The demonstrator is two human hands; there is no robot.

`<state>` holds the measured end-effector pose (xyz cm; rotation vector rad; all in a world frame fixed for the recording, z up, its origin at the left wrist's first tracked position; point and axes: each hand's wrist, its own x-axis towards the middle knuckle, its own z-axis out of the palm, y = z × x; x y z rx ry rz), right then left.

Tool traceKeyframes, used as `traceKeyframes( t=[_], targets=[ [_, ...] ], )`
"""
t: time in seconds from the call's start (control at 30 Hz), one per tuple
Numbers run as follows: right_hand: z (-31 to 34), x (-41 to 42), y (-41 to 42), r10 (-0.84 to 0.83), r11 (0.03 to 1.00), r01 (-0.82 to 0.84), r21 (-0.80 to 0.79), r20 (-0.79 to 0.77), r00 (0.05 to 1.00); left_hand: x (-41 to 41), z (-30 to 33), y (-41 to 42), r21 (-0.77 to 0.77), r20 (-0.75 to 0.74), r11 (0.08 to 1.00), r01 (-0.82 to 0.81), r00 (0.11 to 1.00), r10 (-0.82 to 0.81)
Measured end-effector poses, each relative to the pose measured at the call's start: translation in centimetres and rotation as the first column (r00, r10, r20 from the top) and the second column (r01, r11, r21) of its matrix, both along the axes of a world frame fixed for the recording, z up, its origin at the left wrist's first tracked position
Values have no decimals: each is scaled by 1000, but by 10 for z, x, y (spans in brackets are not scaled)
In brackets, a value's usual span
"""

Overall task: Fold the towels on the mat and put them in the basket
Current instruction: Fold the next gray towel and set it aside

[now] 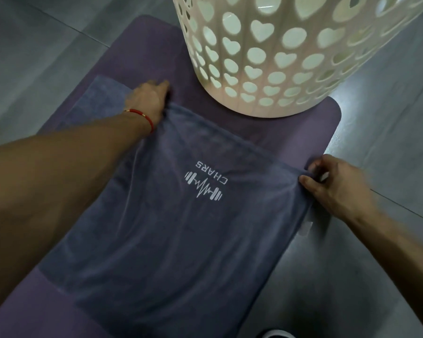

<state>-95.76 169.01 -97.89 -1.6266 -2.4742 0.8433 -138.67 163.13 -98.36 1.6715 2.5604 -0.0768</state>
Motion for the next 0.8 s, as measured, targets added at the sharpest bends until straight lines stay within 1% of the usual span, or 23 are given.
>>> traceKeyframes(
  t=[0.07, 0.13, 0.27, 0.33, 0.37, 0.4, 0.47, 0.5, 0.57, 0.63, 0.7, 0.73, 0.8],
  targets=[
    [0, 0, -1, 12, 1000, -12, 13, 58, 998, -3, 4, 3, -56, -21, 993, 102, 994, -103],
    [-2, 1, -1, 25, 1000, -23, -21, 83, 996, -7, 11, 8, -100, -10, 985, 144, 989, -146],
    [6, -9, 13, 98, 980, -67, -187, 160, 982, -8, 28, 9, -162, 2, 962, 220, 975, -223],
    [16, -11, 19, 143, 969, -93, -229, 212, 967, -2, 40, 0, -159, -7, 965, 208, 977, -211],
    [21, -12, 20, 156, 965, -102, -242, 214, 964, 0, 48, -7, -137, -5, 972, 191, 981, -194],
    [26, -13, 20, 150, 958, -98, -268, 181, 972, 3, 55, -17, -111, 7, 978, 175, 985, -175],
    [37, -18, 15, 115, 933, -84, -350, 68, 991, 10, 73, -47, -82, 51, 987, 135, 990, -132],
    [41, -22, 12, 127, 921, -104, -376, 36, 991, 14, 83, -66, -75, 76, 990, 115, 991, -110],
    [47, -29, 6, 177, 913, -159, -377, 12, 984, 25, 102, -106, -37, 179, 998, 50, 983, -43],
    [58, -36, -3, 200, 902, -203, -381, -49, 979, 42, 123, -149, 12, 286, 997, -76, 956, 69],
    [72, -39, -13, 253, 889, -272, -368, -101, 962, 63, 142, -194, 54, 371, 968, -244, 905, 207],
    [78, -38, -18, 288, 886, -307, -346, -105, 952, 74, 150, -217, 70, 389, 948, -309, 884, 260],
    [97, -35, -33, 366, 868, -384, -316, -115, 923, 95, 166, -264, 82, 380, 911, -404, 858, 346]
  ],
)
